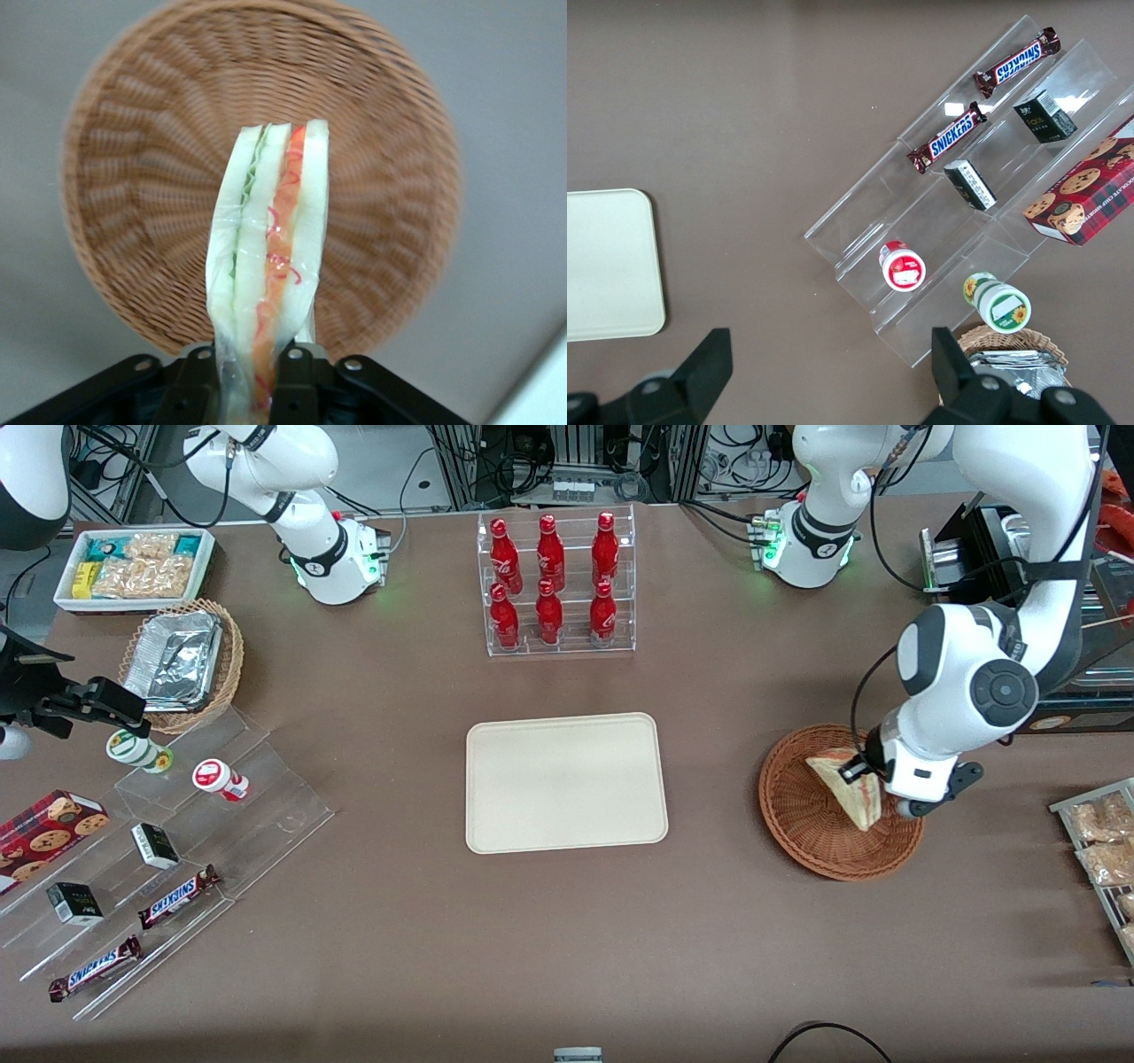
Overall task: Place sandwich from basket to tray
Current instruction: 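Carry the sandwich with the left gripper over the cream tray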
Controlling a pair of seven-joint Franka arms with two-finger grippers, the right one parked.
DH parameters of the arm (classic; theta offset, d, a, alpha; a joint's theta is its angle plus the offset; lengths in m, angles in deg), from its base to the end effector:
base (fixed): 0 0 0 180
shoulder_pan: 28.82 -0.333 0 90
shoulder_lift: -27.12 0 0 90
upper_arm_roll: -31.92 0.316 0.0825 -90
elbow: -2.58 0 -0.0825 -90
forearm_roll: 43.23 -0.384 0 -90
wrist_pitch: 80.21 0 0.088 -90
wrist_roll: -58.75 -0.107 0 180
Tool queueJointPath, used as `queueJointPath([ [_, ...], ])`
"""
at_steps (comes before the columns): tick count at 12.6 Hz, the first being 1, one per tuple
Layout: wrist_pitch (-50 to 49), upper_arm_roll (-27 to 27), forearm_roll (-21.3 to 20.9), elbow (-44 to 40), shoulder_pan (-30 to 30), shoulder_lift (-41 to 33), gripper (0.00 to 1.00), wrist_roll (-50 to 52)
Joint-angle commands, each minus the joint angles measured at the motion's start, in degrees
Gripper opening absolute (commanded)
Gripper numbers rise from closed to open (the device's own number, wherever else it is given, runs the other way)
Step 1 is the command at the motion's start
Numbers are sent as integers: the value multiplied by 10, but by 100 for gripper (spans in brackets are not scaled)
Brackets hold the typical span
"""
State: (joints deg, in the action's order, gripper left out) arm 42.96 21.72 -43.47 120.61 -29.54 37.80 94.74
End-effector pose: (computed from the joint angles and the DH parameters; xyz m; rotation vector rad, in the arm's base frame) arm 0.5607 -0.0915 0.3391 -3.0459 -0.7159 0.1532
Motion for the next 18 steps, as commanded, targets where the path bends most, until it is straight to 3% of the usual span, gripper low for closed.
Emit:
queueJointPath([
  [1, -14, -58, -2, -6, 2, -1, 0, -19],
  [6, -11, -164, -21, -38, 20, 29, 0, -29],
  [10, -14, -164, -33, -132, 112, 117, 0, 38],
  [18, -71, -160, -172, -376, 277, 314, 0, 284],
])
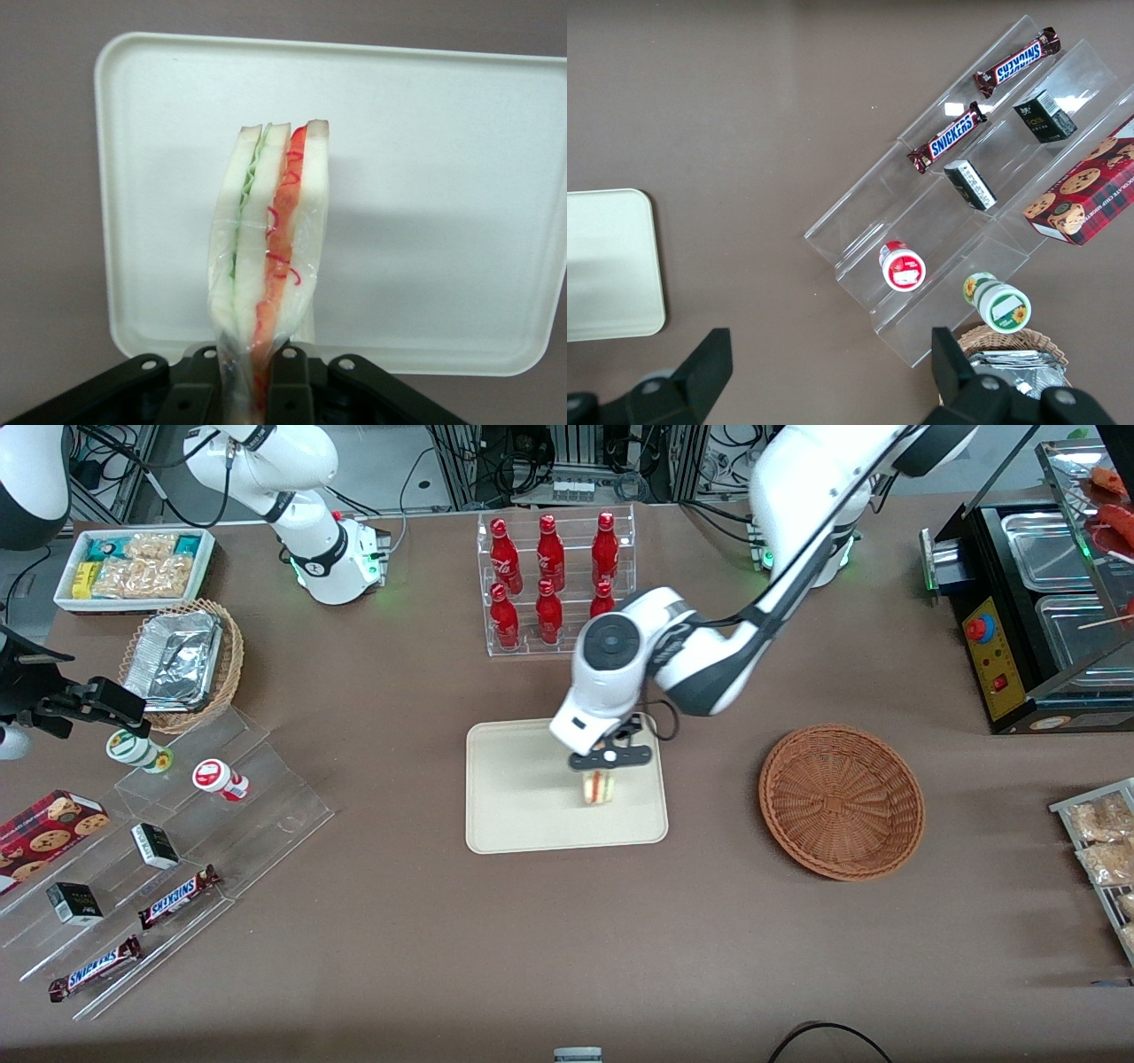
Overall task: Place sandwich from basket to tray
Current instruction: 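Carry the sandwich with the left gripper over the cream tray, then lower the sandwich onto the tray and open the left gripper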
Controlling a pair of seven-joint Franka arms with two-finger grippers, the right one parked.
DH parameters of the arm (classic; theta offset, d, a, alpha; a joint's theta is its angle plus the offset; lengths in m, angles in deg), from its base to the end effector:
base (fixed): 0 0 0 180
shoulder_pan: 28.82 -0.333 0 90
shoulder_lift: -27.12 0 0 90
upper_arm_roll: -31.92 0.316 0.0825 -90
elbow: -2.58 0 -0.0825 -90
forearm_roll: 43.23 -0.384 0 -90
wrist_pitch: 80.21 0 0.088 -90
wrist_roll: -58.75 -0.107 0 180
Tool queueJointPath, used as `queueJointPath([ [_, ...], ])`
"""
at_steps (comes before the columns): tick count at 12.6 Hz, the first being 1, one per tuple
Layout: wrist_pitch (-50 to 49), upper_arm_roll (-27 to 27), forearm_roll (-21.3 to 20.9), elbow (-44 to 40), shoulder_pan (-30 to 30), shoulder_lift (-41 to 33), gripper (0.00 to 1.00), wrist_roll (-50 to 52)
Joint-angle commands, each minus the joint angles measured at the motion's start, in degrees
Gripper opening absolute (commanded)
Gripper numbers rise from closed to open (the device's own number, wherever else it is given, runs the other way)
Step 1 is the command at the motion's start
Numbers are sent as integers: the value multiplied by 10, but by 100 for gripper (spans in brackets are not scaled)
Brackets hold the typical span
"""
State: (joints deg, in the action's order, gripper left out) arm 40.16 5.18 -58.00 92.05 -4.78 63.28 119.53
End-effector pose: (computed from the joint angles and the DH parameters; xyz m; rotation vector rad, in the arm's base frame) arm 0.4842 -0.4978 0.3039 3.1228 0.1821 -0.0797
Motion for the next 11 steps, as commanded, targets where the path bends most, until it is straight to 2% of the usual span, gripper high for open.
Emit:
queueJointPath([
  [1, -57, 6, -32, -117, 42, 82, 0, 45],
  [5, -97, 36, -44, -169, 86, 124, 0, 50],
  [11, -97, 37, -44, -184, 89, 141, 0, 53],
])
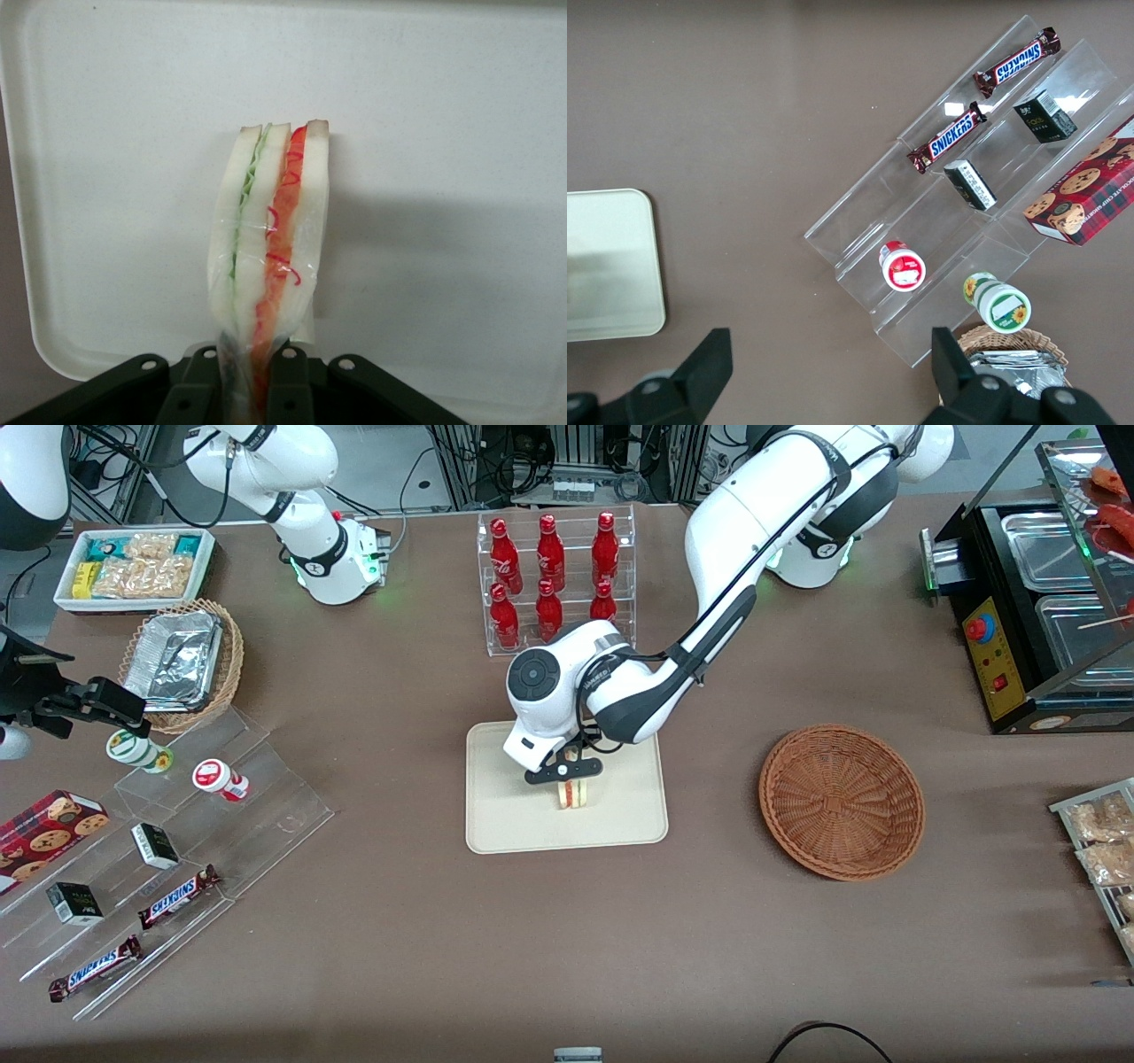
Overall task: Place sandwich from basket to tray
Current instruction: 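Lower the sandwich onto the tray and open the left gripper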
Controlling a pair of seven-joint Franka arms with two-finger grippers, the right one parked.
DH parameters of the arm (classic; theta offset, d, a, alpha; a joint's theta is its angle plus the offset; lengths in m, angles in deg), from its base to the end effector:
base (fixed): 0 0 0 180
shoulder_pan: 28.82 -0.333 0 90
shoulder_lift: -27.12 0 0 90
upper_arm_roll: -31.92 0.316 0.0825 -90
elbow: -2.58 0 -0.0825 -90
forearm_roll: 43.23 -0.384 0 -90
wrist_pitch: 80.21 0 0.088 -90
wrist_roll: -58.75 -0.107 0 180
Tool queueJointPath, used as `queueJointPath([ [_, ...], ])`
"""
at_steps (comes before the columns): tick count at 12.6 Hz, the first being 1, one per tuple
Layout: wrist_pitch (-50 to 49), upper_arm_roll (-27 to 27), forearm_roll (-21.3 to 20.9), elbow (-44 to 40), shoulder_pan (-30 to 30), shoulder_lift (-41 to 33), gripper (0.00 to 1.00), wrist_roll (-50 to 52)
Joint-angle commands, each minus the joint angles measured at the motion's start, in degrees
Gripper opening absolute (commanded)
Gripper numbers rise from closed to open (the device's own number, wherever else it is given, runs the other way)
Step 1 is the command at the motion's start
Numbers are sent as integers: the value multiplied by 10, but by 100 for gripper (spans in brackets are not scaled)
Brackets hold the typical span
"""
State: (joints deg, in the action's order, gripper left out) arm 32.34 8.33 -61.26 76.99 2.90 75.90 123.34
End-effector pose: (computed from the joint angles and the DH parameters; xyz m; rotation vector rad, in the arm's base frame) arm 0.4874 -0.5452 0.2487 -3.0475 -0.2027 0.1294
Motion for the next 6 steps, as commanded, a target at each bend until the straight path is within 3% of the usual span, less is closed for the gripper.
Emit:
queueJointPath([
  [1, -19, 5, -11, -36, 12, 20, 0, 20],
  [6, -15, 6, -11, -42, 12, 31, 0, 31],
])
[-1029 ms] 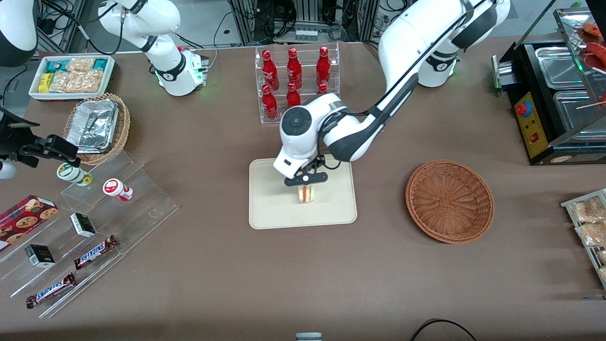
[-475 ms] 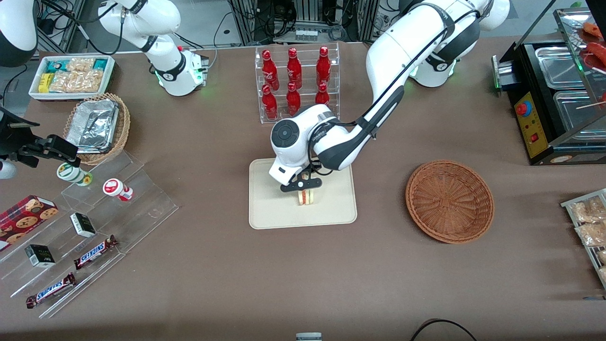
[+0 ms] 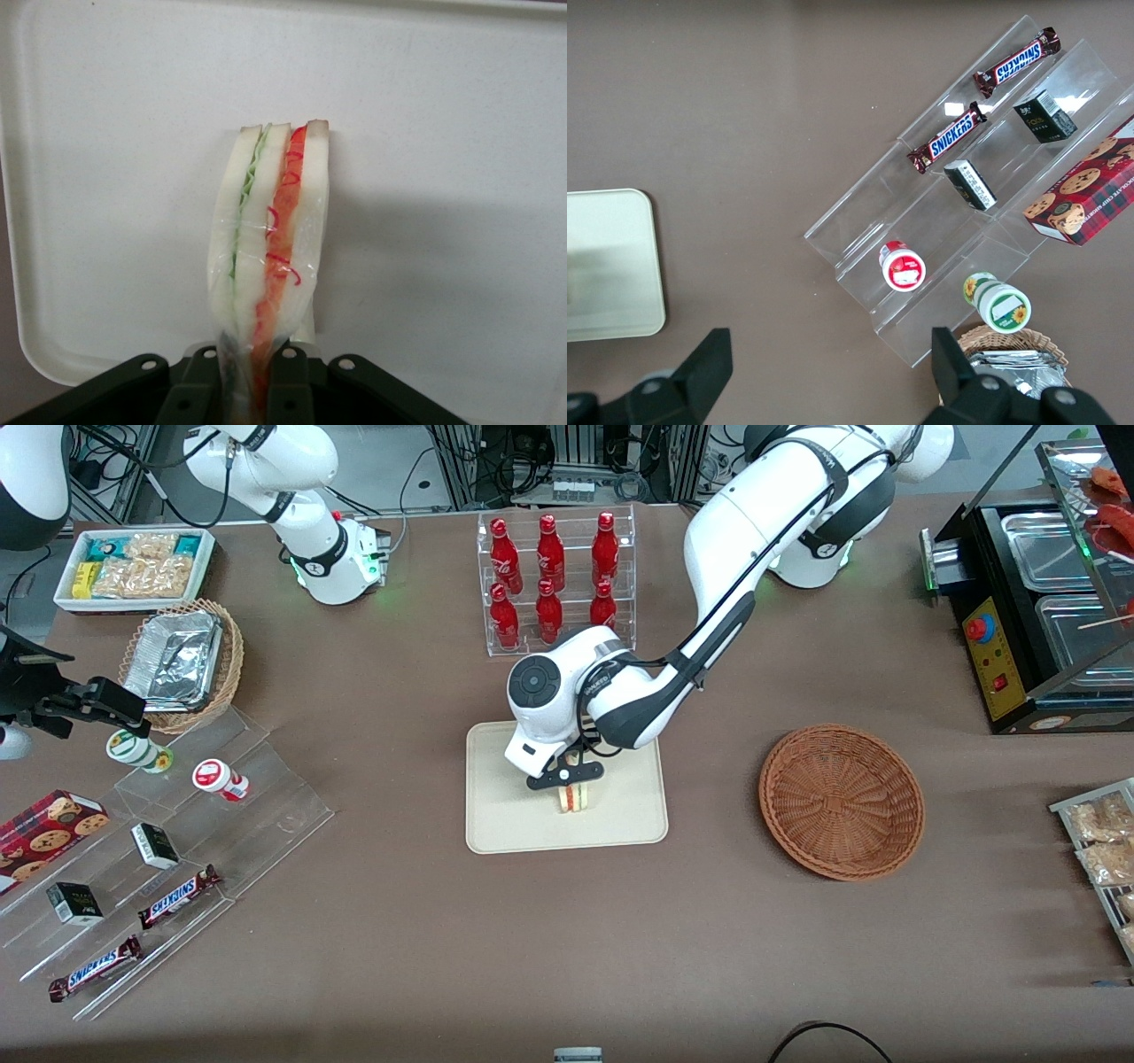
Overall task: Place sandwich from basket to tray
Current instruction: 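Lower the sandwich onto the tray and open the left gripper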
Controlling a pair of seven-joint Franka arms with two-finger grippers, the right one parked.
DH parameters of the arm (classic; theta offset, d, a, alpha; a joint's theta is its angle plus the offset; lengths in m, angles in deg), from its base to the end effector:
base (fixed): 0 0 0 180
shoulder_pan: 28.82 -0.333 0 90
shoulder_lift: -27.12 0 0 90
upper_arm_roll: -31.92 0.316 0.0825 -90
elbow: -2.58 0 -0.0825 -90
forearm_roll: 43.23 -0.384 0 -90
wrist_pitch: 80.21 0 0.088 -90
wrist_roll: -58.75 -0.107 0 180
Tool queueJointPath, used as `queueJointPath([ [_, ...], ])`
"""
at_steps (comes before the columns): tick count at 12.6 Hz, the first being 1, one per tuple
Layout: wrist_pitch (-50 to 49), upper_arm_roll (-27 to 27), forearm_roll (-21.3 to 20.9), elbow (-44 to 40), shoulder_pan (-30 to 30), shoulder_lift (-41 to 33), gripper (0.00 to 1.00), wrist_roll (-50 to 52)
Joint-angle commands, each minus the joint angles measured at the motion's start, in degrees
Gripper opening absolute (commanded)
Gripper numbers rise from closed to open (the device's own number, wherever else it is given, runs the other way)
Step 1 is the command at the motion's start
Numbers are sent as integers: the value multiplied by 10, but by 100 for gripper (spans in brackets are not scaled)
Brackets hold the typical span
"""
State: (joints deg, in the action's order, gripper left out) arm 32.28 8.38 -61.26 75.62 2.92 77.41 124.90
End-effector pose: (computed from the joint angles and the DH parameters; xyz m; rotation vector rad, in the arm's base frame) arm 0.4918 -0.5458 0.2401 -3.0432 -0.2550 0.1393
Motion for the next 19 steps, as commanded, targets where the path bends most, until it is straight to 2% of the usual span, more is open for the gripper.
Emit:
queueJointPath([
  [1, -14, 7, -11, -28, 12, 16, 7, 15],
  [2, -14, 8, -11, -28, 12, 16, 58, 14],
  [3, -13, 8, -11, -28, 12, 16, 99, 14],
  [7, -19, 8, -11, -28, 11, 3, 100, 13],
  [14, -75, 2, -2, -27, 4, -66, 100, 3],
  [17, -108, 7, -2, -25, 1, -101, 100, -50],
  [18, -129, 4, 2, -25, -18, -113, 100, -53],
  [19, -140, 3, 25, -21, -40, -127, 100, -56],
])
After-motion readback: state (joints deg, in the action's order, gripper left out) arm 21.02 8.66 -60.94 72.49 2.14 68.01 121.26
